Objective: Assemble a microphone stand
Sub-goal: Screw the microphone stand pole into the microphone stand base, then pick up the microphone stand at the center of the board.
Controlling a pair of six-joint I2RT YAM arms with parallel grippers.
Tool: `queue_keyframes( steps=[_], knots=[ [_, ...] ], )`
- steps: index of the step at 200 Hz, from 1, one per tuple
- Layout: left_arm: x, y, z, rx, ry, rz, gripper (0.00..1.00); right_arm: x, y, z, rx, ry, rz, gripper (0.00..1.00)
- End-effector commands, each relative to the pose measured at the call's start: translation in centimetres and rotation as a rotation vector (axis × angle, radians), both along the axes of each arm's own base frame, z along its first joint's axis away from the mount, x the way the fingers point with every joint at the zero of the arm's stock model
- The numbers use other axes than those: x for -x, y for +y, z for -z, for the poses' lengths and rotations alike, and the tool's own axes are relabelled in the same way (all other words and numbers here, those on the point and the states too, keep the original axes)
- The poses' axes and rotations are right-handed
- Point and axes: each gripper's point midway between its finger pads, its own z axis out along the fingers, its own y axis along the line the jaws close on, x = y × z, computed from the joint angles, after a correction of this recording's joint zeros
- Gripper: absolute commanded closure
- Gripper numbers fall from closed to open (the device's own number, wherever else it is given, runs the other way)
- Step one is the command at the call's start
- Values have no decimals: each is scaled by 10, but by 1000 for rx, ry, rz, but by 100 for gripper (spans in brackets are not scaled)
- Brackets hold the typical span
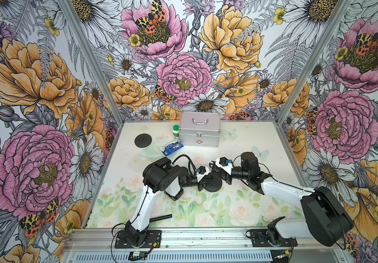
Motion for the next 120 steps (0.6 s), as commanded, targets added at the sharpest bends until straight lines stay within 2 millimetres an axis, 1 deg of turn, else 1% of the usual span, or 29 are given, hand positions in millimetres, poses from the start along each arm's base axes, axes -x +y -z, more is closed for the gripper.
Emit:
queue_keyframes(
  steps=[1, 19, 43, 52, 85, 101, 120],
  knots=[
    [9, 3, 34, -70, 89, 1, 70, -47, -60, 20, 74, -72, 619, 100],
    [8, 4, 33, -69, 86, 1, 70, -40, -61, 23, 114, -123, 715, 100],
    [9, 4, 34, -70, 89, 1, 70, -36, -57, 33, 102, -106, 743, 100],
    [10, 3, 34, -71, 88, 5, 69, -34, -55, 33, 77, -106, 737, 100],
    [9, 3, 33, -71, 84, 0, 70, -32, -43, 26, 44, -133, 685, 100],
    [10, 3, 33, -71, 83, 3, 69, -33, -39, 18, 34, -156, 668, 100],
    [9, 5, 31, -74, 75, -14, 65, -35, -38, 6, 3, -164, 657, 100]
  ],
)
